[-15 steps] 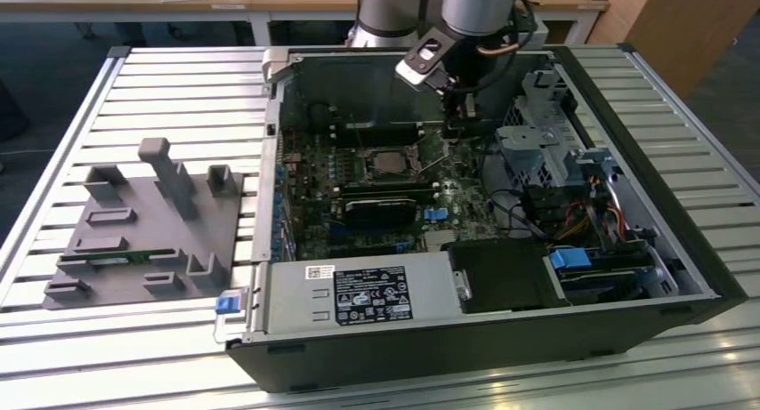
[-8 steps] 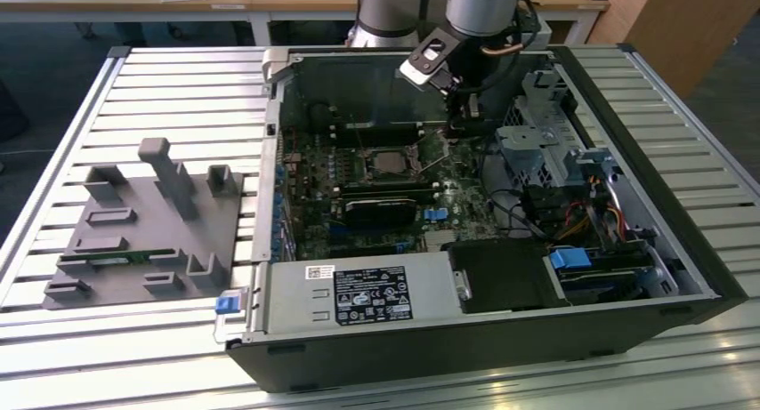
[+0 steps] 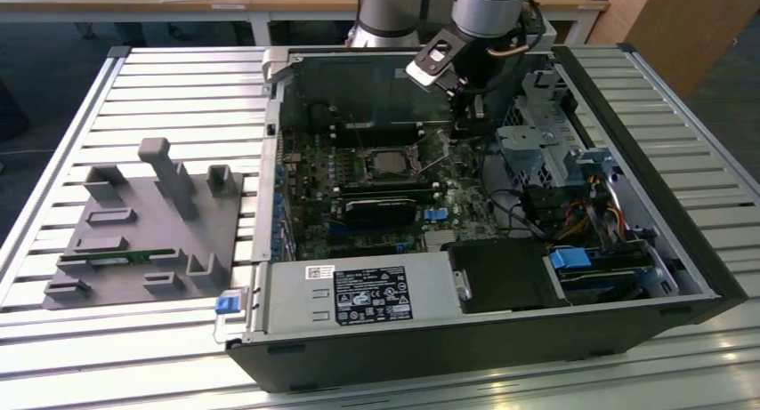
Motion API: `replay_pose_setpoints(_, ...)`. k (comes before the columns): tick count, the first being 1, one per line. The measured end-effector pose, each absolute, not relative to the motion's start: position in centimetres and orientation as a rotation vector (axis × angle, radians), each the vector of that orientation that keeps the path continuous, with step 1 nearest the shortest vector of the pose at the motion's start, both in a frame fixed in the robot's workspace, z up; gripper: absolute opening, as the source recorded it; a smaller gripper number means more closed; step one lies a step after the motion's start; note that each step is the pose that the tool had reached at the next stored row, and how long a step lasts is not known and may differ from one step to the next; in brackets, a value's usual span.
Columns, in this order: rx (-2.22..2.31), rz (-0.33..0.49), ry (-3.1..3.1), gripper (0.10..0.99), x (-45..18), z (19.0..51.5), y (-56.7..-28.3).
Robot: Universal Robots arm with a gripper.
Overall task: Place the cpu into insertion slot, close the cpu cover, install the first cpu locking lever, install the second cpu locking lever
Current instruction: 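Close the cpu cover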
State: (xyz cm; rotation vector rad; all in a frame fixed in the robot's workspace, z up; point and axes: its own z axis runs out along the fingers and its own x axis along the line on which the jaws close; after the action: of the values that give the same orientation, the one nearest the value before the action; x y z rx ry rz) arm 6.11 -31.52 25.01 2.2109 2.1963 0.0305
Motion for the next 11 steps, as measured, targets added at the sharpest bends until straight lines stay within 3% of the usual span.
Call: replay_pose_setpoints(11,2.213,0.026,2.199,0.106,6.44,24.24,-31.44)
